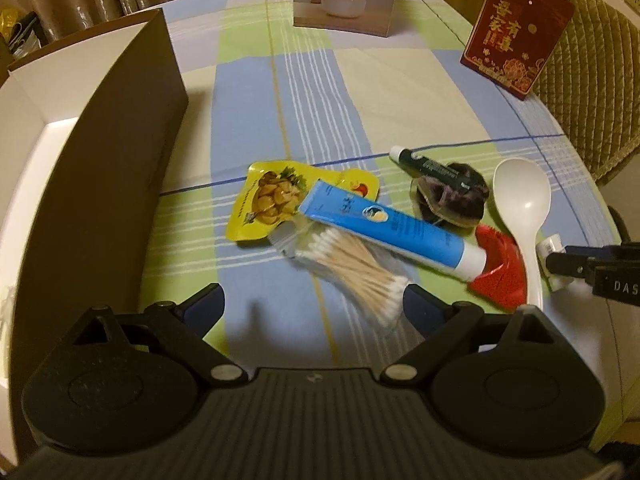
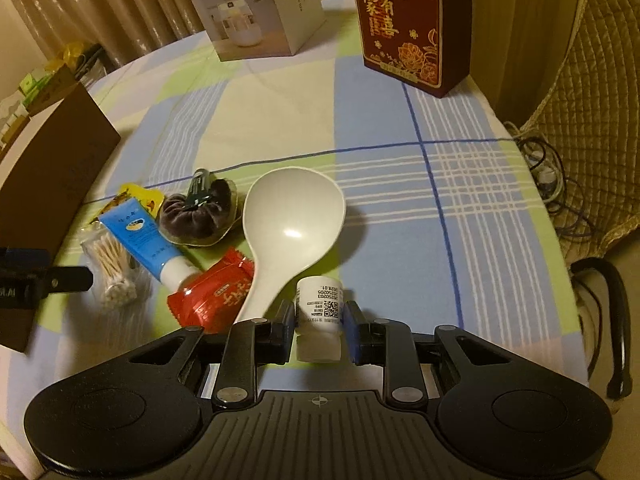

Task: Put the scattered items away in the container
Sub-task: 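Grasp the cotton swab bag with left tool while right tool grasps the white pill bottle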

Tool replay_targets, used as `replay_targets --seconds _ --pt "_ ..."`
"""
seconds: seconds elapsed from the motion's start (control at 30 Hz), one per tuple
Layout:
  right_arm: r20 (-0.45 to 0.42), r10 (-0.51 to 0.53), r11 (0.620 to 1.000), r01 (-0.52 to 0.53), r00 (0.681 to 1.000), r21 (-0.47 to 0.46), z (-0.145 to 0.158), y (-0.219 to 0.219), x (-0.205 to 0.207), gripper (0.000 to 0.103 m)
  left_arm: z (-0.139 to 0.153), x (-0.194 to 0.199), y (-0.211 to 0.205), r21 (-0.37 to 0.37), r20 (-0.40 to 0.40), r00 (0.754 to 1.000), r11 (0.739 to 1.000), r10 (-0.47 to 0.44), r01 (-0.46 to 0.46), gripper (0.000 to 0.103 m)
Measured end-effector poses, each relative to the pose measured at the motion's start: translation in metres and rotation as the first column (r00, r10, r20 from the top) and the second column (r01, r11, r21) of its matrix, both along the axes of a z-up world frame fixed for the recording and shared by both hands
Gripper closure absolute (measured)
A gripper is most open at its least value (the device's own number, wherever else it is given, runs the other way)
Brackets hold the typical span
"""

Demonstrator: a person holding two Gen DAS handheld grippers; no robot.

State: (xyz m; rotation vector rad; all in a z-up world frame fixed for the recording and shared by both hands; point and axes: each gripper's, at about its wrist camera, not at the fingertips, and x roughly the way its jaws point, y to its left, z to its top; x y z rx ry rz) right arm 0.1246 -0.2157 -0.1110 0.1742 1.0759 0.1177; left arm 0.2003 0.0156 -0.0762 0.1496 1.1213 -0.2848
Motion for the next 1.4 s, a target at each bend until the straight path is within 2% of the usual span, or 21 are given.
replay_targets --seconds 0.17,0.3,0.37,0.4,0.43,0.5,0.57,0.7,0.8,0.9,0.97,1.03,1.07,1.13,1.23,1.4 --pt "0.004 0.018 1.0 -0.018 1.0 -0.01 -0.001 0.001 0.002 0.074 -0.01 0.013 -0.008 -0.027 -0.004 1.0 1.0 0.014 -0.014 0.011" --pt "0.011 0.034 0.999 -0.034 0.999 -0.017 -0.001 0.002 0.002 0.074 -0.021 0.022 -0.013 -0.027 -0.004 1.0 0.999 0.022 -0.022 0.027" --pt "0.014 0.041 0.999 -0.041 0.999 -0.019 -0.001 0.002 0.001 0.074 -0.028 0.024 -0.013 -0.03 -0.011 1.0 0.999 0.027 -0.028 0.029" --pt "0.016 0.046 0.999 -0.046 0.999 -0.021 -0.001 0.003 0.001 0.074 -0.03 0.025 -0.011 -0.041 -0.016 0.999 0.999 0.031 -0.032 0.036" --pt "0.018 0.05 0.998 -0.05 0.999 -0.023 -0.001 0.003 0.001 0.074 -0.031 0.024 -0.008 -0.065 -0.023 0.999 0.997 0.029 -0.031 0.048" --pt "0.017 0.061 0.998 -0.06 0.998 -0.027 -0.002 0.004 0.001 0.074 -0.034 0.023 -0.003 -0.098 -0.049 0.999 0.995 0.021 -0.026 0.063" --pt "0.0 0.072 0.997 -0.072 0.997 -0.032 -0.004 0.004 0.001 0.074 -0.033 0.018 -0.001 -0.07 -0.047 0.999 0.997 -0.017 0.014 0.07" --pt "0.002 0.082 0.996 -0.082 0.997 -0.035 -0.007 0.004 0.0 0.074 -0.032 0.005 0.007 -0.023 -0.056 0.995 0.997 -0.078 0.077 0.07" --pt "0.007 0.085 0.996 -0.085 0.996 -0.031 -0.008 0.005 0.002 0.074 -0.032 0.006 0.015 -0.044 -0.057 0.998 0.998 -0.036 0.034 0.061" --pt "0.019 0.108 0.993 -0.107 0.994 -0.052 -0.008 0.008 0.003 0.074 -0.033 0.009 0.012 -0.047 -0.043 0.999 0.999 -0.029 0.027 0.062" --pt "0.028 0.133 0.989 -0.13 0.991 -0.075 -0.009 0.01 0.001 0.074 -0.034 0.008 0.005 -0.011 -0.019 0.998 0.998 -0.058 0.058 0.063" --pt "0.029 0.152 0.984 -0.149 0.988 -0.093 -0.009 0.013 -0.001 0.074 -0.034 0.004 -0.003 0.033 0.002 0.995 0.995 -0.095 0.095 0.077" --pt "0.025 0.163 0.982 -0.159 0.986 -0.101 -0.009 0.014 -0.003 0.074 -0.033 0.002 -0.003 0.026 -0.003 0.995 0.994 -0.104 0.104 0.08" --pt "0.015 0.17 0.981 -0.167 0.985 -0.102 -0.009 0.015 -0.006 0.074 -0.032 -0.001 -0.002 0.011 -0.02 0.994 0.994 -0.105 0.105 0.082" --pt "0.007 0.167 0.982 -0.165 0.986 -0.087 -0.006 0.013 -0.013 0.074 -0.029 -0.011 0.0 0.027 -0.032 0.994 0.994 -0.106 0.106 0.083" --pt "0.035 0.162 0.986 -0.161 0.986 -0.032 0.011 0.009 -0.02 0.074 -0.013 -0.033 0.011 0.007 -0.021 0.996 0.996 -0.091 0.091 0.083"
